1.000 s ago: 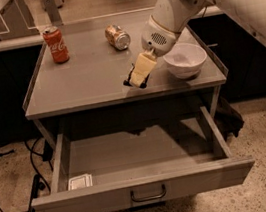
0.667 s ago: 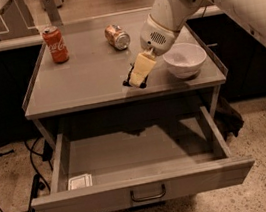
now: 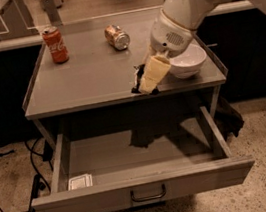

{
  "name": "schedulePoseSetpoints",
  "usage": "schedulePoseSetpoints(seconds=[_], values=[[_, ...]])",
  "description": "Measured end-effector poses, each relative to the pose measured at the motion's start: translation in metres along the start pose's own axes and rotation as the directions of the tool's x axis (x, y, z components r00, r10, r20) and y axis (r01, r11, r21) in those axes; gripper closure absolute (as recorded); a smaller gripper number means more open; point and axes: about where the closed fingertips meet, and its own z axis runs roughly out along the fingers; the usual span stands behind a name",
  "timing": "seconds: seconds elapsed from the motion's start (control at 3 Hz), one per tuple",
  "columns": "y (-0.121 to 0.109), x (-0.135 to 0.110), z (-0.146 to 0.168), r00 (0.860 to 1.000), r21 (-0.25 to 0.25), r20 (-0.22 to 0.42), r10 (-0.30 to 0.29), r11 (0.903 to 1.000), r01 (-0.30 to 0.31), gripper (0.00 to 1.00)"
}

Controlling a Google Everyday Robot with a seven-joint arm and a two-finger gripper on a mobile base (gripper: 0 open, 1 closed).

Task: Place rxbar chocolate into top drawer

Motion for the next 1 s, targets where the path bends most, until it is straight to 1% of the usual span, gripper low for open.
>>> schedulePoseSetpoints(seconds=[0.33,0.67,1.0], values=[[0.013,0.021,0.015,0.998,-0.005,0.04,-0.058,0.9983,0.058,1.0],[0.013,0.048,0.04,0.99,0.013,0.079,-0.121,0.9927,0.12,1.0],[0.013,0.048,0.04,0.99,0.013,0.079,-0.121,0.9927,0.12,1.0]])
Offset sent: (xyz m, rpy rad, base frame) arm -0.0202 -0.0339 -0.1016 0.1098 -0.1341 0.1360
